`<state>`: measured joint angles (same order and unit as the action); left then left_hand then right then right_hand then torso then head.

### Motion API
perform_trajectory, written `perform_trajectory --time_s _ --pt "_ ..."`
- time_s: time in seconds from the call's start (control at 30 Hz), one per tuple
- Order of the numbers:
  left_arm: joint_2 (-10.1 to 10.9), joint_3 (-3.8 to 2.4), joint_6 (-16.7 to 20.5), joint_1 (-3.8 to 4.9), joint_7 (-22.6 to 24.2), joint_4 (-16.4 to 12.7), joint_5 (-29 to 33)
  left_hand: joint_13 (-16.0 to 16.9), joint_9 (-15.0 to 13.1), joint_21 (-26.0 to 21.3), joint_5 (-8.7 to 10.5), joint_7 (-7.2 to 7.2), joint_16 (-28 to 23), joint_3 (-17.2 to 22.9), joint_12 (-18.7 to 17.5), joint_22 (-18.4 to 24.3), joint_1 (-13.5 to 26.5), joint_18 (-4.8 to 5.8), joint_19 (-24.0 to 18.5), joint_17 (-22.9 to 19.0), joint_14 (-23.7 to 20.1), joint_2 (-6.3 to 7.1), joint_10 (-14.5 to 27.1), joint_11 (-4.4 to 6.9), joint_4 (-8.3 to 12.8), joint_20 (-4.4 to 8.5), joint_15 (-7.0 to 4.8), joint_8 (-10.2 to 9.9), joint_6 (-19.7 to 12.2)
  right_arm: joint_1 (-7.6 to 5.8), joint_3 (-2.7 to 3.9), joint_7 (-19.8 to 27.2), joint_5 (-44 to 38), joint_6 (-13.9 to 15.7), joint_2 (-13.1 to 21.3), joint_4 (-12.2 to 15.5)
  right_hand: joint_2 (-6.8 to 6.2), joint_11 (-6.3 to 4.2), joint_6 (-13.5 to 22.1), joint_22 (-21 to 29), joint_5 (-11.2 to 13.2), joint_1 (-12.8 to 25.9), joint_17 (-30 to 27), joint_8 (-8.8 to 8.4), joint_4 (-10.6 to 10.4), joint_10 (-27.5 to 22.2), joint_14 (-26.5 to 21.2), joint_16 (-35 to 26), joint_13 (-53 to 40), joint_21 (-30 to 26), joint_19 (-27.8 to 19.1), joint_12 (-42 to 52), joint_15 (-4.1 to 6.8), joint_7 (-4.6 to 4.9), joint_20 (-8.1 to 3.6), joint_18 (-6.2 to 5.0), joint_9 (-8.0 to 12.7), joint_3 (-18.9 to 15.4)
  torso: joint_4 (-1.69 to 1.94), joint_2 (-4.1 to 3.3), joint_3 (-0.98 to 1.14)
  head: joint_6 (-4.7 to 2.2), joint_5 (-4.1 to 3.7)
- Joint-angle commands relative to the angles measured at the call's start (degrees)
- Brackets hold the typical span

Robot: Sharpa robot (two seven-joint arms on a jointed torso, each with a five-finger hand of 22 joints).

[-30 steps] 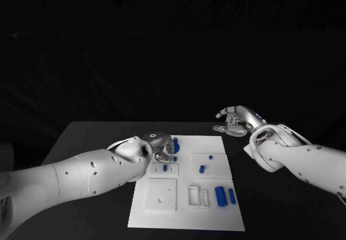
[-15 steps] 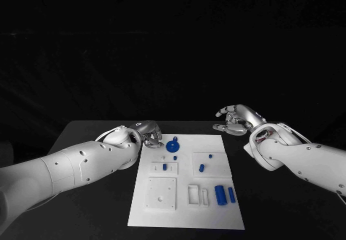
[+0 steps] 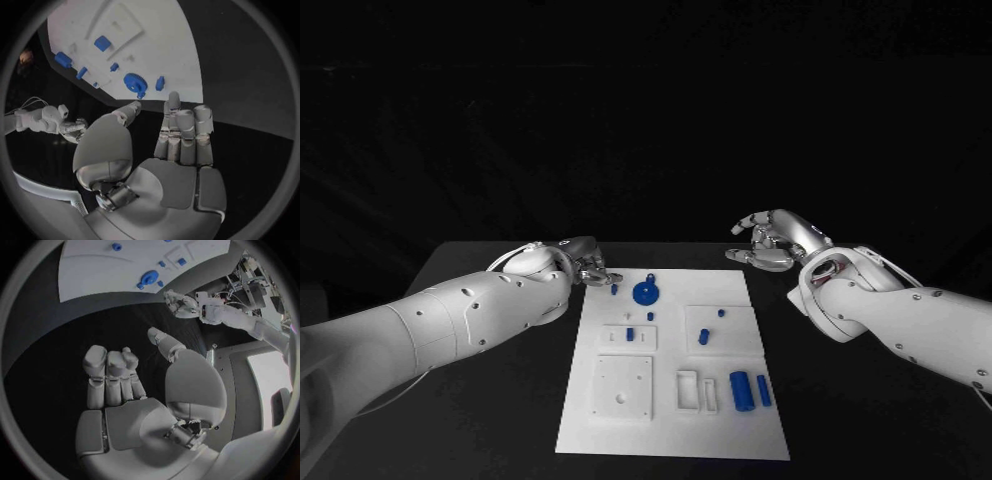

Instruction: Assemble the parts on the task board

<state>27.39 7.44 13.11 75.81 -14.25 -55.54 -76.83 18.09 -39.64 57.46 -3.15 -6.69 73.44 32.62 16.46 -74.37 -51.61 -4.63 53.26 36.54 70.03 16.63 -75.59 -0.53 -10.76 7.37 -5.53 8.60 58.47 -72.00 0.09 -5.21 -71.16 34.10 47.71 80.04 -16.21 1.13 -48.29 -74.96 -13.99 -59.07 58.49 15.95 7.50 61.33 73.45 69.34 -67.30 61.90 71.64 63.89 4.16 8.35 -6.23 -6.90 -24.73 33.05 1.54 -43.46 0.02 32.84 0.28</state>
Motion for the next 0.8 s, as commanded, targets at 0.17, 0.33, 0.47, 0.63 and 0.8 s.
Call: perform_trajectory --time_s 0.17,0.33,0.47,0.63,0.8 --pt "-1.96 -0.04 -7.99 0.25 -3.42 3.08 0.0 1.77 -0.48 0.74 0.34 0.75 1.46 -1.19 2.94 -0.35 -1.94 -2.18 0.61 0.74 0.43 -0.01 -0.16 0.64 -2.18 3.02 -0.93 0.99 0.23 -0.01 0.03 0.32 -0.15 -0.65 -0.27 0.05 0.38 0.94 -0.27 -0.39 -0.46 0.36 0.08 -0.01 -0.38 -1.12 0.43 -0.21 0.09 -0.26 0.1 0.31 0.11 0.26 -0.47 -8.1 0.08 -0.14 -0.03 -0.04 0.03 0.03 -0.06" --pt "-2.64 -0.05 -10.89 0.33 -3.09 4.66 0.73 3.49 -0.97 1.26 0.34 1.15 2.76 -2.17 5.8 -0.65 -4.44 -2.01 0.85 1.54 0.54 -1.0 0.3 1.1 -3.5 3.48 -1.35 1.89 0.8 -0.01 0.03 0.31 -0.15 -0.73 -0.31 -0.02 0.36 0.94 -0.27 -0.4 -0.65 0.5 0.09 -0.01 -0.54 -1.06 0.5 -0.21 0.13 -0.26 0.16 0.36 0.12 0.26 -0.48 -8.1 0.09 -0.24 -0.08 -0.05 0.06 0.15 -0.1" --pt "-3.05 -0.06 -12.33 0.52 -2.82 5.37 1.92 4.03 -1.13 1.41 0.34 1.24 3.14 -2.92 6.71 -0.78 -5.36 -1.86 0.73 1.8 0.41 -1.75 0.77 1.16 -4.04 3.62 -1.41 2.17 0.91 -0.01 0.03 0.3 -0.15 -0.73 -0.39 -0.03 0.36 0.94 -0.27 -0.41 -0.72 0.54 0.09 -0.01 -0.6 -1.05 0.52 -0.21 0.15 -0.26 0.18 0.37 0.12 0.25 -0.49 -8.1 0.09 -0.27 -0.05 -0.04 0.1 0.23 -0.06" --pt "-3.47 -0.07 -13.35 0.64 -2.49 5.79 3.67 4.16 -1.11 1.47 0.34 1.18 3.19 -3.52 6.97 -0.86 -5.74 -1.76 0.57 1.87 0.26 -2.12 1.1 1.11 -4.52 3.69 -1.35 2.13 0.66 -0.01 0.03 0.3 -0.15 -0.71 -0.49 -0.06 0.36 0.94 -0.27 -0.41 -0.78 0.57 0.09 -0.01 -0.64 -1.04 0.53 -0.21 0.17 -0.26 0.19 0.38 0.12 0.25 -0.49 -8.1 0.09 -0.29 -0.02 -0.04 0.1 0.37 -0.05" --pt "-3.83 -0.07 -13.35 0.64 -2.28 5.94 4.35 4.25 -1.11 1.51 0.33 1.15 3.22 -4.14 7.17 -0.91 -6.25 -1.68 0.43 1.91 0.15 -2.55 1.33 1.07 -4.75 3.77 -1.32 2.15 0.57 -0.01 0.03 0.3 -0.15 -0.68 -0.5 -0.08 0.35 0.93 -0.27 -0.41 -0.83 0.59 0.09 -0.01 -0.66 -1.04 0.54 -0.21 0.18 -0.26 0.2 0.39 0.12 0.25 -0.5 -8.1 0.1 -0.31 -0.07 -0.03 0.08 0.52 -0.1"
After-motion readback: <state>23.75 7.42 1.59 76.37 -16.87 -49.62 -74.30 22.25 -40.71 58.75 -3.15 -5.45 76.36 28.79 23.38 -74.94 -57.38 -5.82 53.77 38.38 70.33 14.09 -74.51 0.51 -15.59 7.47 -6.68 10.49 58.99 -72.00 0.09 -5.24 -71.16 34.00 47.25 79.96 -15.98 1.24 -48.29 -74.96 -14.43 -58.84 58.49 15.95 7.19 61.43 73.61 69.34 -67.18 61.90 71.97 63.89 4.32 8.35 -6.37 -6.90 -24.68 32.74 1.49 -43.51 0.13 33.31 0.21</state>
